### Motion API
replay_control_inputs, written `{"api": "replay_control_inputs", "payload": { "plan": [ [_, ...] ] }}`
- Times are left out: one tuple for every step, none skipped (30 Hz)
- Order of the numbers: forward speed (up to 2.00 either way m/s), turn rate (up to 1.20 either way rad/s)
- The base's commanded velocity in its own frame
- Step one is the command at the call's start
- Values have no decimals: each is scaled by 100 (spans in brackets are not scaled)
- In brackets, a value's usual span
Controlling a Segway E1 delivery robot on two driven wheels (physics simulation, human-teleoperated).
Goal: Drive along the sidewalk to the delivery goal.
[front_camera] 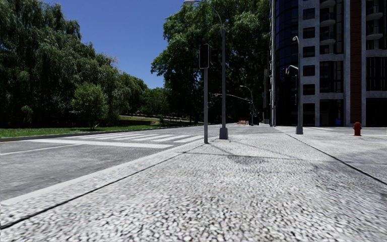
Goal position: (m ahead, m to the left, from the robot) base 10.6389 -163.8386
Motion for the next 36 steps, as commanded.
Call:
{"api": "replay_control_inputs", "payload": {
  "plan": [
    [200,-21],
    [200,-23],
    [200,-23],
    [200,-32],
    [200,-41],
    [200,-52],
    [200,-52],
    [200,-55],
    [200,-56],
    [200,-56],
    [200,-56],
    [200,-56],
    [200,-56],
    [200,-57],
    [200,-57],
    [200,-57],
    [200,-57],
    [200,-57],
    [200,-57],
    [200,-57],
    [200,-57],
    [200,-57],
    [200,-57],
    [200,-57],
    [200,-57],
    [200,-57],
    [200,-57],
    [200,-57],
    [200,-57],
    [200,-57],
    [200,-57],
    [200,-57],
    [200,-57],
    [200,-57],
    [200,-57],
    [200,-57]
  ]
}}
